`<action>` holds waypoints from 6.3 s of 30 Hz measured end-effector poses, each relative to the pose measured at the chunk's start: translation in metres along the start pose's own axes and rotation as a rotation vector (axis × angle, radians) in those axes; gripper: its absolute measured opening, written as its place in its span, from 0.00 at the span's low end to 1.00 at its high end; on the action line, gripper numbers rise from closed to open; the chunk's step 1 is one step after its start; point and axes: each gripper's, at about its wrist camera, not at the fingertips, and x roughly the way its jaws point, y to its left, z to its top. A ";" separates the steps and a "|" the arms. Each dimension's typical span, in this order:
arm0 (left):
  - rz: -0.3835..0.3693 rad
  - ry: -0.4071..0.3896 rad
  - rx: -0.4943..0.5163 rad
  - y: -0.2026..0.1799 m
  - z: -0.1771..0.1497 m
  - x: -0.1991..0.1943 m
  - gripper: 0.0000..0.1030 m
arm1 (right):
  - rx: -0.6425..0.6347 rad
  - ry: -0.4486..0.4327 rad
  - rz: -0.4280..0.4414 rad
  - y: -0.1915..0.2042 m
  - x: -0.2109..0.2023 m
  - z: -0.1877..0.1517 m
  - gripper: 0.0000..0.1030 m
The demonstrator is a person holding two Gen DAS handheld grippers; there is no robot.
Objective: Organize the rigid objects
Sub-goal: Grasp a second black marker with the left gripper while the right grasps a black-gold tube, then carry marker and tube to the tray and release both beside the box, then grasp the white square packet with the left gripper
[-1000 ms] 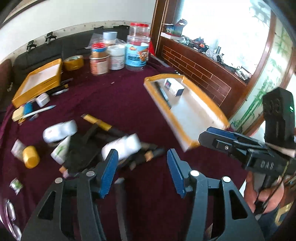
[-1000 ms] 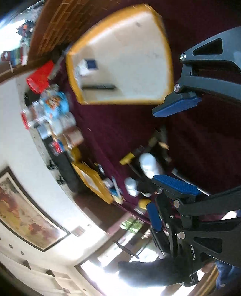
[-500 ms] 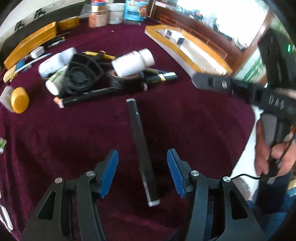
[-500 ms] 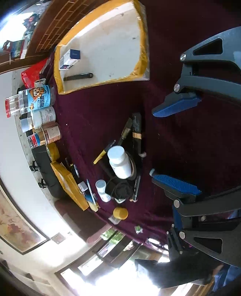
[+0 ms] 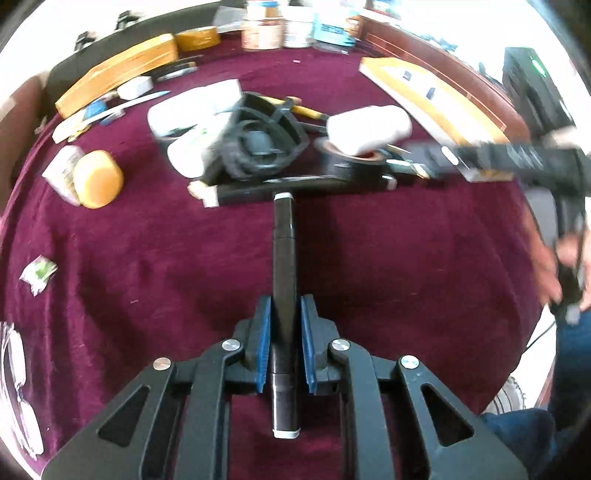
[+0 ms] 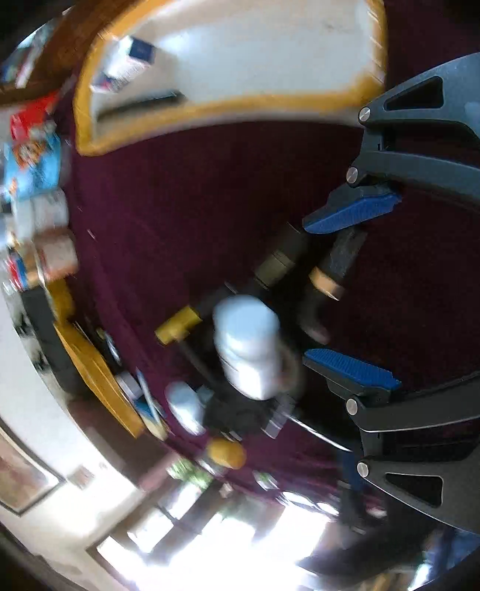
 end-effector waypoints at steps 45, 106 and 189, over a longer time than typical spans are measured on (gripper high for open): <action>-0.077 -0.075 0.027 0.031 0.005 0.007 0.12 | -0.429 0.183 -0.069 0.092 0.027 -0.055 0.30; -0.210 -0.155 0.188 -0.171 0.174 -0.002 0.12 | 0.289 -0.418 -0.108 -0.133 -0.145 0.011 0.15; 0.058 -0.313 -0.188 0.085 0.086 -0.084 0.69 | 0.120 -0.300 0.030 -0.026 -0.022 0.007 0.28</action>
